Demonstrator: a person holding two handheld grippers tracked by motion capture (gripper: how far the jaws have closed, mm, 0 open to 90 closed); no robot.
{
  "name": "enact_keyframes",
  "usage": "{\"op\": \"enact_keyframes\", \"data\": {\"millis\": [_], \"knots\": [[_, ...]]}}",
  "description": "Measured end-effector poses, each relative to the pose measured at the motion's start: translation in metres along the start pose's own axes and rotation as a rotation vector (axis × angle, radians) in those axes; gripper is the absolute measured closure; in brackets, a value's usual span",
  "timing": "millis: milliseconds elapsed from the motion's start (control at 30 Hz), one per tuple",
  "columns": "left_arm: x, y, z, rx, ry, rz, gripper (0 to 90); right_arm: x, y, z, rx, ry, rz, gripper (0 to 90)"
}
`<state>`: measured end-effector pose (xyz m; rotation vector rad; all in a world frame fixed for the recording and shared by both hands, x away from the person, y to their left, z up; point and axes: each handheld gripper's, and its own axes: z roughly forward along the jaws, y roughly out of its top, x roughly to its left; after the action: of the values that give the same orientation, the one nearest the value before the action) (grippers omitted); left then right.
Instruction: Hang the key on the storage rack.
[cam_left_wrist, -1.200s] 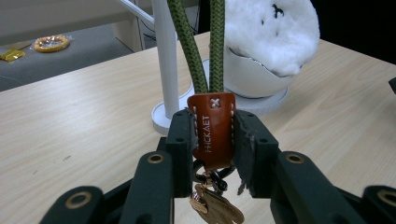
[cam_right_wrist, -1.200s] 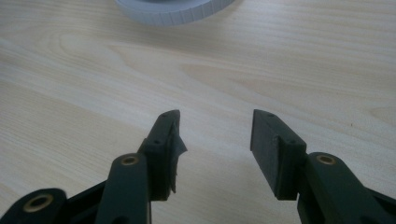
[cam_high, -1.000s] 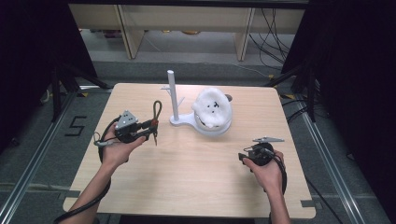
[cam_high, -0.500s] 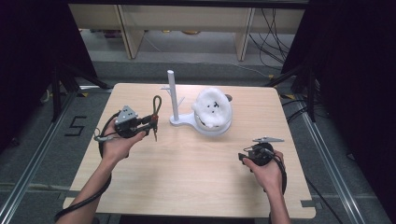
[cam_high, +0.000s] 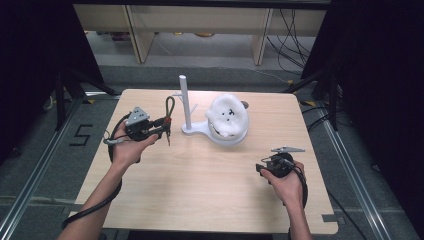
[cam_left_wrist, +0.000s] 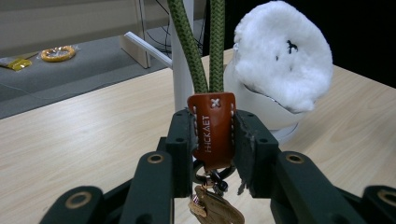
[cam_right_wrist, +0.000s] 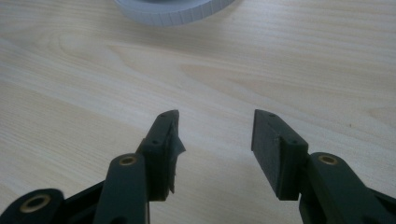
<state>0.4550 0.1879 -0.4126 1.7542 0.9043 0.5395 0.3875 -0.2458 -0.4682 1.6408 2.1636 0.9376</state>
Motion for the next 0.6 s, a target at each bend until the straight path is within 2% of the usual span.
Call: {"op": "enact_keyframes", "data": {"millis": [600], "knots": [[0.004, 0.009, 0.011, -0.005, 0.005, -0.018, 68.1, 0.000, 0.000, 0.000, 0.001, 0.001, -0.003, 52.1]]}}
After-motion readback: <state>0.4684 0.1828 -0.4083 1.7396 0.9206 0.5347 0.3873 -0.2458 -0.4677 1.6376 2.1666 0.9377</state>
